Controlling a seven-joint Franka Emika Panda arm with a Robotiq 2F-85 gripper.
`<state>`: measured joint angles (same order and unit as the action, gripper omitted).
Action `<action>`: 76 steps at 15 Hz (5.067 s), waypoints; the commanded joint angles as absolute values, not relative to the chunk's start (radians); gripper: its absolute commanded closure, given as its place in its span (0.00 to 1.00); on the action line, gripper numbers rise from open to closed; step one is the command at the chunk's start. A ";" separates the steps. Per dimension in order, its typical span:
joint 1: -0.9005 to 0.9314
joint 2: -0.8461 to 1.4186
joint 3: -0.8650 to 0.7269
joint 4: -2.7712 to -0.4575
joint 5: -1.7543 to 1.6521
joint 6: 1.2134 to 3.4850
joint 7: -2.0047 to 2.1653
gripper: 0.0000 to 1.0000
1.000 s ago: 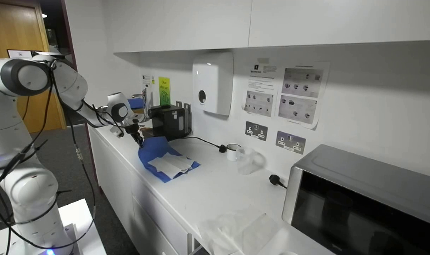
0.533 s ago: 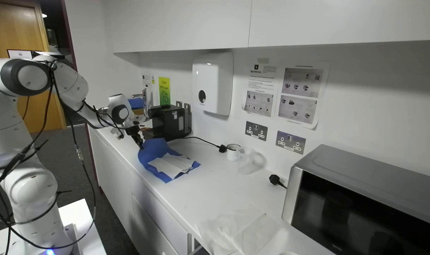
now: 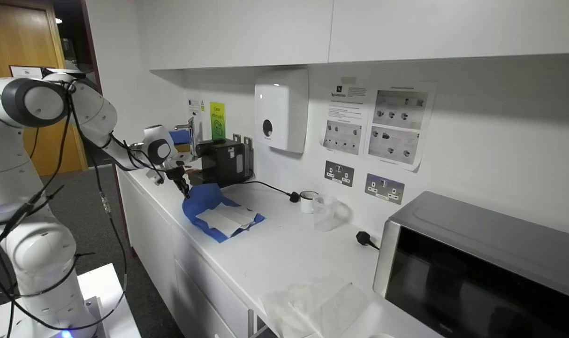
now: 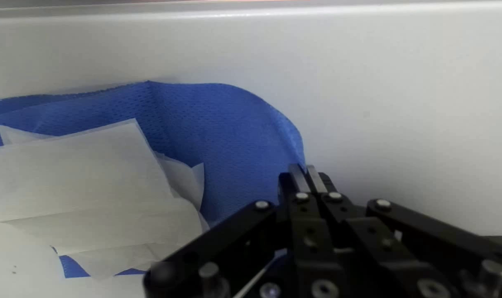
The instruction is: Unfold the blue placemat, place the white napkins on the mat then fold the mat in half
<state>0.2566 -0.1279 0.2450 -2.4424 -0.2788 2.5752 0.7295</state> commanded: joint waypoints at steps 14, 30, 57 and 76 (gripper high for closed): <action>0.235 -0.145 0.279 -2.453 -0.274 2.583 0.740 1.00; 0.169 -0.357 0.256 -2.638 -0.081 2.815 0.702 1.00; 0.191 -0.442 0.140 -2.774 0.325 3.016 0.468 1.00; 0.179 -0.425 0.019 -2.773 0.328 3.011 0.388 1.00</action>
